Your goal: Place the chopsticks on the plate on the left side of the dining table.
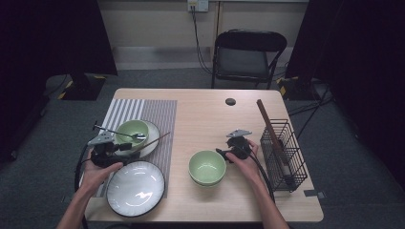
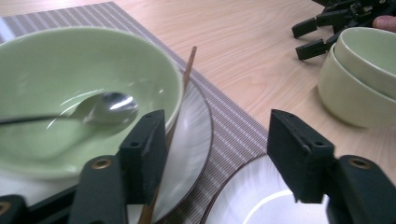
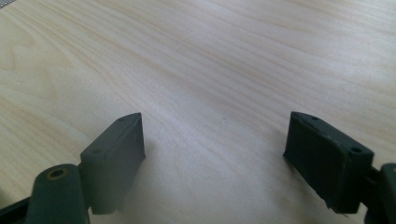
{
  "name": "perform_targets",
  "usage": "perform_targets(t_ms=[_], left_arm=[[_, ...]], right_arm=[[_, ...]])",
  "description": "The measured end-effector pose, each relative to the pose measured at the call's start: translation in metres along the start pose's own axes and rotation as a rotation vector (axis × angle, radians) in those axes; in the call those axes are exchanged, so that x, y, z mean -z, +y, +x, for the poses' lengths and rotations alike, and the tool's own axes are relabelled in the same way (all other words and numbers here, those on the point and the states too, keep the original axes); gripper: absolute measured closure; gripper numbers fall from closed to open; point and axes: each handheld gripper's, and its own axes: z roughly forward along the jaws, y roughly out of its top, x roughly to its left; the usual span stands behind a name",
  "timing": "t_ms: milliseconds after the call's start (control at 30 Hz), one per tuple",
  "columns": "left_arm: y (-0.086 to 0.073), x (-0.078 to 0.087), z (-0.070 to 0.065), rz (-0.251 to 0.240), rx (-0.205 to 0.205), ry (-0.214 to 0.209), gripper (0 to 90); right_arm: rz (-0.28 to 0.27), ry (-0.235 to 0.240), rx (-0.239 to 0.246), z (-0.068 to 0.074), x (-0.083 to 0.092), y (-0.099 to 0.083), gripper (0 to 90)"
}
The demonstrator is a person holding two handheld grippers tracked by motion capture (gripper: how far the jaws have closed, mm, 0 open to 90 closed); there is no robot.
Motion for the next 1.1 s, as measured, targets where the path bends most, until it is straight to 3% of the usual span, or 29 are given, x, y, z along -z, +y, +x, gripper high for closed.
perform_targets(t_ms=[167, 267, 400, 567, 800, 1100], left_arm=[[0.016, -0.015, -0.013, 0.007, -0.046, -0.005, 33.6], [0.024, -0.024, -0.020, 0.000, -0.055, -0.024, 31.8], [0.025, -0.034, -0.027, -0.009, -0.058, -0.043, 28.7], [0.023, -0.037, -0.031, 0.000, -0.063, -0.049, 24.9], [0.018, -0.037, -0.030, 0.018, -0.044, -0.050, 20.5], [0.016, -0.035, -0.029, 0.027, -0.051, -0.039, 19.8]], right_arm=[[0.006, 0.002, -0.021, -0.004, 0.003, 0.001, 25.6], [-0.006, 0.018, -0.044, -0.009, 0.007, 0.001, 28.2], [0.035, 0.014, -0.056, -0.009, 0.010, 0.010, 28.2], [-0.002, 0.026, -0.055, -0.006, 0.019, 0.022, 28.9], [-0.084, 0.089, -0.084, -0.003, 0.041, 0.042, 29.2], [-0.173, 0.133, -0.038, 0.011, 0.074, 0.064, 28.2]])
